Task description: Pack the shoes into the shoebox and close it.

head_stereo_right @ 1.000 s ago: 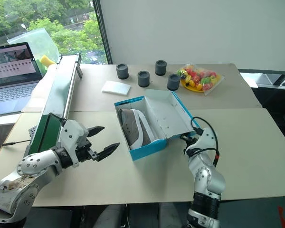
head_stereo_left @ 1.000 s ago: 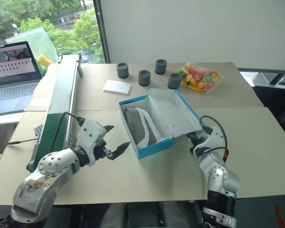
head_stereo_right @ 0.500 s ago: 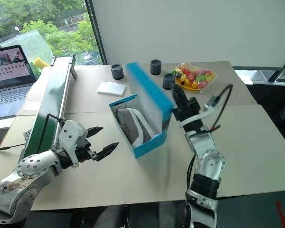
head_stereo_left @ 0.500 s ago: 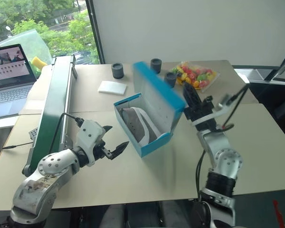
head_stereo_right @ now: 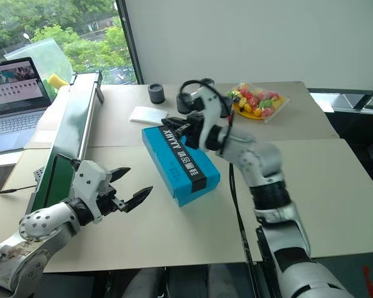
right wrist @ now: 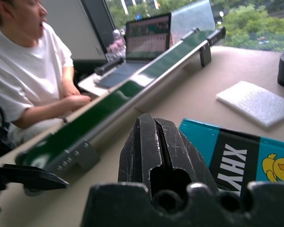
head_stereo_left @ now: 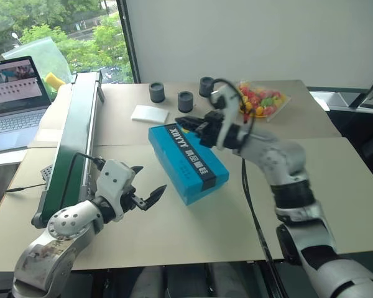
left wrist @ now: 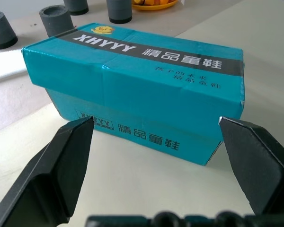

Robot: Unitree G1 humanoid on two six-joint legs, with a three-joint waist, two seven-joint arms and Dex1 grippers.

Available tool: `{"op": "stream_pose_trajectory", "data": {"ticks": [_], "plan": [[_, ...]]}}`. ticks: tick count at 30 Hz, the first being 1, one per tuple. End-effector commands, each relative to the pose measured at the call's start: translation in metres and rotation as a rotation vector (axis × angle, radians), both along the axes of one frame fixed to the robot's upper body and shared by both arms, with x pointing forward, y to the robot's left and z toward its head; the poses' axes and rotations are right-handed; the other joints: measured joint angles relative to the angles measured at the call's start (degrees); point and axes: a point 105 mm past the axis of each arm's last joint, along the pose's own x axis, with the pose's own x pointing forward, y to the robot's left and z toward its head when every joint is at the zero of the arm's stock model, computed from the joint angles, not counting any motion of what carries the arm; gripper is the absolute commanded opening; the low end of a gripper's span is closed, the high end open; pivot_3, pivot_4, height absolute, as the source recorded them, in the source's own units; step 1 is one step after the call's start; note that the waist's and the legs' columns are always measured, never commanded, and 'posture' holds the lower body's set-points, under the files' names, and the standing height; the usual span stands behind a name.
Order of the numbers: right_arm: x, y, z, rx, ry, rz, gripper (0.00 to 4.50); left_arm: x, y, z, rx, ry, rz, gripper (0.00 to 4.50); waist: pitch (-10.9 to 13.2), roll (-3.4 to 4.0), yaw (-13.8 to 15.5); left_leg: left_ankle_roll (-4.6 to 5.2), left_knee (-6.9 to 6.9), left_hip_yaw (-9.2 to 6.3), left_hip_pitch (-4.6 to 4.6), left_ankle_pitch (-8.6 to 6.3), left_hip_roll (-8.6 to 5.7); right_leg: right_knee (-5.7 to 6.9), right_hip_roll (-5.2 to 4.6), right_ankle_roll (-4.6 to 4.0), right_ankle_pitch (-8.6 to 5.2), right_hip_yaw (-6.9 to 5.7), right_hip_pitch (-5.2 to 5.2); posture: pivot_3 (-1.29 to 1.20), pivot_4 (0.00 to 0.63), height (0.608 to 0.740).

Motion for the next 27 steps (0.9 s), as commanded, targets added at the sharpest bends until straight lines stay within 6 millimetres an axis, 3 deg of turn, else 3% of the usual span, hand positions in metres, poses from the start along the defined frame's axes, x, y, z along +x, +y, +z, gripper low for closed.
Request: {"op": "stream_pose_trajectory", "data": {"ticks": [1,3,6,9,14,16,19,21,25,27], "plan": [[0.01,0.013,-0.042,-0.243,0.033,0.012,0.03,-0.003,-0.002,0.008,-0.002,-0.038,0.006,4.5,0.0,0.0,0.1,0.0,0.0,-0.02,-0.09,0.0,0.0,-0.01,-0.02,0.01,0.0,-0.01,-0.06,0.0,0.15,0.74],[0.009,0.01,-0.081,-0.386,0.151,0.023,0.03,-0.004,-0.001,0.008,-0.003,-0.042,0.019,4.5,0.0,0.0,0.26,0.0,0.0,-0.06,-0.11,-0.01,0.0,-0.04,-0.07,0.01,0.0,-0.06,-0.06,0.0,0.15,0.74],[0.007,0.004,-0.112,-0.501,0.205,0.032,0.03,-0.006,0.002,0.007,-0.004,-0.042,0.04,4.5,-0.1,-0.04,0.11,-0.01,-0.02,-0.14,0.0,-0.01,0.0,-0.06,-0.1,0.02,0.01,-0.03,0.02,0.0,0.15,0.74],[0.005,0.004,-0.125,-0.548,0.221,0.06,0.03,-0.009,0.003,0.006,-0.006,-0.039,0.057,4.5,-0.34,-0.05,0.02,-0.04,-0.1,-0.16,0.52,-0.04,0.01,-0.1,-0.04,0.0,-0.01,-0.04,0.49,0.0,0.15,0.74],[0.007,0.008,-0.127,-0.538,0.219,0.059,0.03,-0.01,0.006,0.006,-0.018,-0.047,0.102,4.5,-0.51,0.07,-0.15,-0.07,-0.24,-0.13,1.65,-0.08,0.03,-0.27,0.0,-0.03,-0.17,-0.12,1.65,0.0,0.15,0.74],[0.016,0.011,-0.109,-0.448,0.202,0.02,0.03,-0.008,0.009,0.008,-0.035,-0.062,0.131,4.5,-0.53,0.08,-0.18,-0.08,-0.31,-0.14,2.02,-0.09,0.04,-0.31,0.0,0.28,-0.45,-0.13,2.02,0.0,0.15,0.74],[0.026,0.017,-0.06,-0.211,0.171,0.003,0.03,-0.002,0.019,0.014,-0.07,-0.101,0.214,4.5,-0.5,0.08,-0.12,-0.08,-0.32,-0.25,2.01,-0.09,0.05,-0.3,0.0,0.29,-0.48,-0.13,2.0,0.0,0.15,0.74],[0.025,0.015,-0.011,0.029,0.16,0.032,0.03,0.003,0.029,0.02,-0.114,-0.133,0.291,4.5,-0.38,0.13,-0.02,-0.08,-0.32,-0.29,1.9,-0.08,0.05,-0.28,0.0,0.09,-0.35,-0.12,1.89,0.0,0.15,0.74],[0.01,-0.011,0.048,0.33,0.131,0.092,0.03,0.01,0.045,0.027,-0.168,-0.173,0.422,4.5,-0.36,0.12,0.22,-0.07,-0.19,-0.36,0.73,-0.07,0.01,-0.06,-0.02,-0.04,-0.13,-0.15,0.78,0.0,0.15,0.74],[-0.003,-0.029,0.064,0.417,0.109,0.115,0.03,0.012,0.051,0.03,-0.211,-0.187,0.478,4.5,-0.38,0.1,0.43,-0.08,-0.19,-0.37,0.33,-0.09,0.02,-0.09,-0.05,-0.02,-0.14,-0.19,0.41,0.0,0.15,0.74]]}}
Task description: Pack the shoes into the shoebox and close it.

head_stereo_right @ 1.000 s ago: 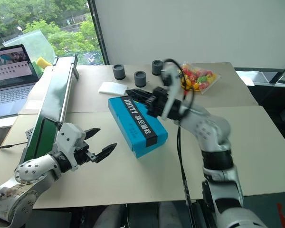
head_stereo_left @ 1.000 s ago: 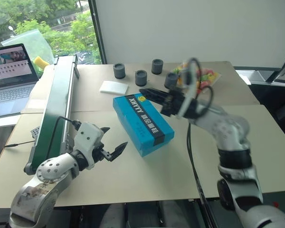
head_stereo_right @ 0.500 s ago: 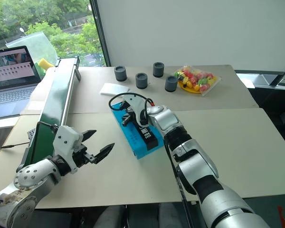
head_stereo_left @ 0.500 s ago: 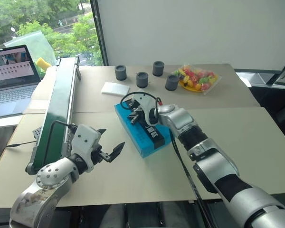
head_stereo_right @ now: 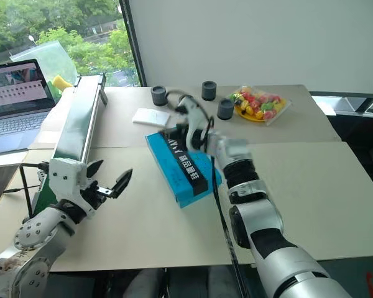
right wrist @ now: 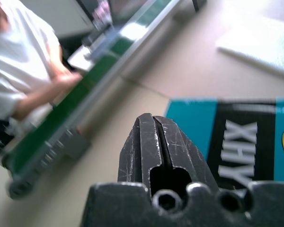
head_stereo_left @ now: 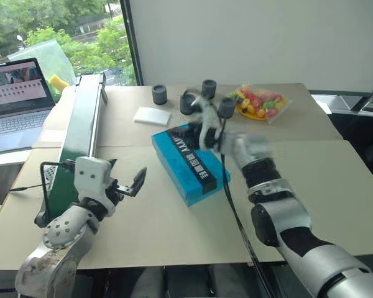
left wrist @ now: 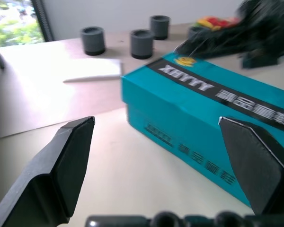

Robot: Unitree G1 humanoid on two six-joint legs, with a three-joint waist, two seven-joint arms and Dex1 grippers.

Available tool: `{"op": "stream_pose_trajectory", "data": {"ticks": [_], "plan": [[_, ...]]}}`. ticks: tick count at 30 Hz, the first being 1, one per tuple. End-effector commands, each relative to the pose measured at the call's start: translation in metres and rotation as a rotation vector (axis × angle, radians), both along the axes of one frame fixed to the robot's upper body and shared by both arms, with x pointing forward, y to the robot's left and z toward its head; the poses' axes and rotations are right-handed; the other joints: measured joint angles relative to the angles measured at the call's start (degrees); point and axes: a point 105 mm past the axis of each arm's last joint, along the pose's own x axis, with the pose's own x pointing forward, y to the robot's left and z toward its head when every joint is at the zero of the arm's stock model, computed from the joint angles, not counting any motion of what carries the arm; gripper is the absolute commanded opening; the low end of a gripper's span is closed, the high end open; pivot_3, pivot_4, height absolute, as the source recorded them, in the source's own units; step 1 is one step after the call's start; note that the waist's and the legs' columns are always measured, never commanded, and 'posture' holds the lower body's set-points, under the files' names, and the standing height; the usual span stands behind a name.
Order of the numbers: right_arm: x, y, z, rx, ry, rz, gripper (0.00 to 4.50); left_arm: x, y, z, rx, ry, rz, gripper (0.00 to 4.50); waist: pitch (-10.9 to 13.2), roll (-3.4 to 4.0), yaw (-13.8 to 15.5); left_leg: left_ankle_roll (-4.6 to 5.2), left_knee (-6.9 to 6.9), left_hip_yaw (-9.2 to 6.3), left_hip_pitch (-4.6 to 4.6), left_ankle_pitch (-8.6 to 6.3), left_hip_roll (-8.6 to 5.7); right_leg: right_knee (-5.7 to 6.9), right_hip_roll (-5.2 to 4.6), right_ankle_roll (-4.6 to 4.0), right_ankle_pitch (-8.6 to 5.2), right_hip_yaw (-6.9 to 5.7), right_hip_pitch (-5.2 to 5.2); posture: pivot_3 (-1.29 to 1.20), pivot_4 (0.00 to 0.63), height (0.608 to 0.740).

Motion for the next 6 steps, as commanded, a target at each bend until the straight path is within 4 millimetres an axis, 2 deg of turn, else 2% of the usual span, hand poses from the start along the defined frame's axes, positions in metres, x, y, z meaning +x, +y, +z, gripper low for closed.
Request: {"op": "stream_pose_trajectory", "data": {"ticks": [1,4,6], "plan": [[-0.026,-0.034,0.04,0.19,-0.07,0.028,0.03,0.003,0.014,0.015,-0.063,-0.083,0.123,4.5,-0.01,-0.01,0.25,0.0,0.03,0.0,-0.29,0.0,0.01,0.02,-0.02,0.02,0.01,0.0,-0.29,0.0,0.15,0.74],[-0.036,-0.048,0.032,0.17,-0.067,-0.016,0.03,0.004,0.017,0.014,-0.1,-0.084,0.163,4.5,-0.01,-0.02,0.78,0.03,0.1,-0.03,-0.59,-0.02,-0.01,0.04,-0.11,0.13,0.08,-0.01,-0.42,0.0,0.15,0.74],[-0.029,-0.057,0.02,0.137,-0.037,-0.126,0.03,0.006,0.017,0.009,-0.108,-0.069,0.175,4.5,-0.01,-0.02,0.68,0.04,0.11,0.01,-0.52,-0.02,-0.02,-0.14,-0.13,0.15,0.1,0.12,-0.43,0.0,0.15,0.74]]}}
